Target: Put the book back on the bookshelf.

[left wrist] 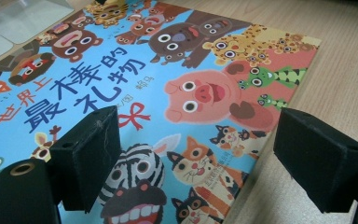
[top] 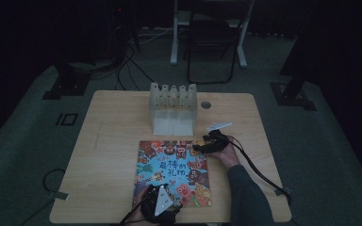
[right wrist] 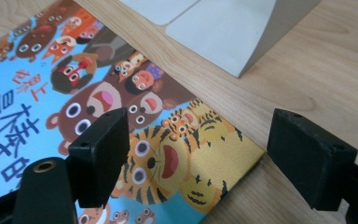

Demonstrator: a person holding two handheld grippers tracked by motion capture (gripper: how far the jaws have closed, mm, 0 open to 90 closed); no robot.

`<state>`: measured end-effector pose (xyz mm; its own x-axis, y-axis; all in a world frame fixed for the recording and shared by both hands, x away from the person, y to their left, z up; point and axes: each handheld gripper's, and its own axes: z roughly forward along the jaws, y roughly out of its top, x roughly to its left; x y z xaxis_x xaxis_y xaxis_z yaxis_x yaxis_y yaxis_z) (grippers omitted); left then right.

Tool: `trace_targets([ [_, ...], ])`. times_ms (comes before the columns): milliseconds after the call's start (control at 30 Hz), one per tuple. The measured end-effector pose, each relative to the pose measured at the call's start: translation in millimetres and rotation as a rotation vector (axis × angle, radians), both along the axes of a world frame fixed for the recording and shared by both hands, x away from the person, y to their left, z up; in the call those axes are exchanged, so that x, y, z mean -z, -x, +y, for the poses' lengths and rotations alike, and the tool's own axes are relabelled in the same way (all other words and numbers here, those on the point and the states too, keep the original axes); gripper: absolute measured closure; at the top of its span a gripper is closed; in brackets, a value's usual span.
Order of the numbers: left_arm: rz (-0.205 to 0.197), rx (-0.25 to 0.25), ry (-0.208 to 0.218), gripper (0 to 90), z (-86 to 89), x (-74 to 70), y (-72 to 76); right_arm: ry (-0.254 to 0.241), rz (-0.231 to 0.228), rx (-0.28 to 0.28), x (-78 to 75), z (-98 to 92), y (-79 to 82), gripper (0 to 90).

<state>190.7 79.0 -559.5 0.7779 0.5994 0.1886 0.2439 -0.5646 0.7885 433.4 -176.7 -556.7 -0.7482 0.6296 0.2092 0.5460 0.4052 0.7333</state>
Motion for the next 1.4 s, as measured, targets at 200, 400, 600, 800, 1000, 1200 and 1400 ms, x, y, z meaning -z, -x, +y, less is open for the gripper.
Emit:
trace_targets([
  [200, 0.011, -0.004, -0.015, 14.7, -1.2, 3.0, -0.5, -0.012, 0.024, 0.001, 2.2, -1.2, 0.0, 21.0],
  [400, 0.021, -0.005, -0.030, 12.2, -3.9, 5.4, -0.3, -0.069, 0.046, 0.008, 0.4, -6.3, -0.3, 20.9],
  [600, 0.035, 0.005, -0.035, 9.5, -6.0, 7.3, -0.5, -0.116, 0.035, 0.005, -9.9, -10.6, 1.0, 21.4],
  [800, -0.010, -0.030, -0.038, 8.2, -7.9, 6.2, -0.8, -0.129, 0.007, -0.004, -27.2, -10.5, 3.6, 21.4],
  [1000, -0.050, -0.081, -0.035, 8.1, -8.0, 3.4, -4.0, -0.149, -0.023, -0.018, -42.9, -9.9, 5.4, 21.5],
  [1200, -0.140, -0.087, -0.027, 13.5, -6.4, -5.5, 5.9, -0.149, -0.042, -0.021, -47.9, -9.1, 7.6, 24.5],
  [1400, -0.180, -0.097, -0.001, 15.0, -2.4, -13.0, 11.0, -0.131, -0.047, -0.015, -48.8, -7.4, 15.2, 23.5],
])
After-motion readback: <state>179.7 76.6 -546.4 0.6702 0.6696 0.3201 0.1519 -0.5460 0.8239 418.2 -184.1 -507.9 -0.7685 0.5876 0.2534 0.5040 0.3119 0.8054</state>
